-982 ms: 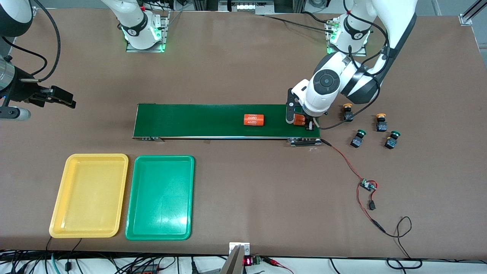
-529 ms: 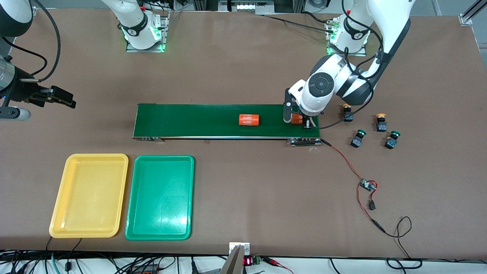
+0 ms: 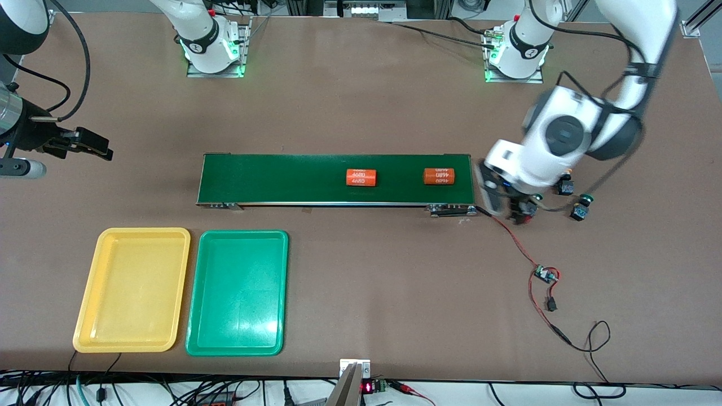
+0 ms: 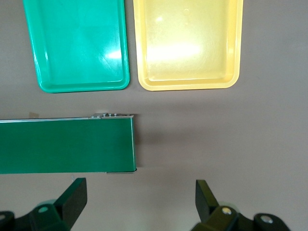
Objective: Sort buttons by color to trays
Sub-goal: 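Reach the left gripper to a green-based button and grasp it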
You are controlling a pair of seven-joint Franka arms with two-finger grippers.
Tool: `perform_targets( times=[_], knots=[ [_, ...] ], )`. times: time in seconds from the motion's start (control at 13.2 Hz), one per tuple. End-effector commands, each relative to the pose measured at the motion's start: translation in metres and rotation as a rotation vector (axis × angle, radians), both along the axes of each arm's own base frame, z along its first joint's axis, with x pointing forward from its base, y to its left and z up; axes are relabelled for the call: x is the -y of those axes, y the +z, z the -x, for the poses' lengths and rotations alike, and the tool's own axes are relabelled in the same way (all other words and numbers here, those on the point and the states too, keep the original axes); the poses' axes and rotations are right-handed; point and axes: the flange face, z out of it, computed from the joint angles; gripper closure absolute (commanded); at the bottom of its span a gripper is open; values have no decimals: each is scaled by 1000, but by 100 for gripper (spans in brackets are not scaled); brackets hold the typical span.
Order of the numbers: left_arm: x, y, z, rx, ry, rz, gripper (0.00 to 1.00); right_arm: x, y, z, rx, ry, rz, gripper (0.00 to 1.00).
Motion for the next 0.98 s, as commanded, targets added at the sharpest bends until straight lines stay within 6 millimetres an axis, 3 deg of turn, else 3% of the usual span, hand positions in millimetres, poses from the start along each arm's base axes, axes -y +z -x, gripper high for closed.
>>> perform_targets(
  times=[0.0, 0.15, 0.38, 0.68, 0.91],
  knots=[
    [-76, -33, -11, -75, 348, 113, 0, -2, 1, 2, 3, 11, -8, 0],
    [-111, -55, -11, -124, 565, 156, 0, -1, 0, 2, 1, 10, -8, 0],
    [-118, -75, -8, -167, 813, 110, 0, -2, 0, 2, 1, 11, -8, 0],
    [-120, -110, -9, -150, 792, 60, 0, -3, 0, 2, 1, 13, -8, 0],
    [-120, -126, -7, -155, 787, 53, 0, -4, 0, 2, 1, 14, -8, 0]
  ],
)
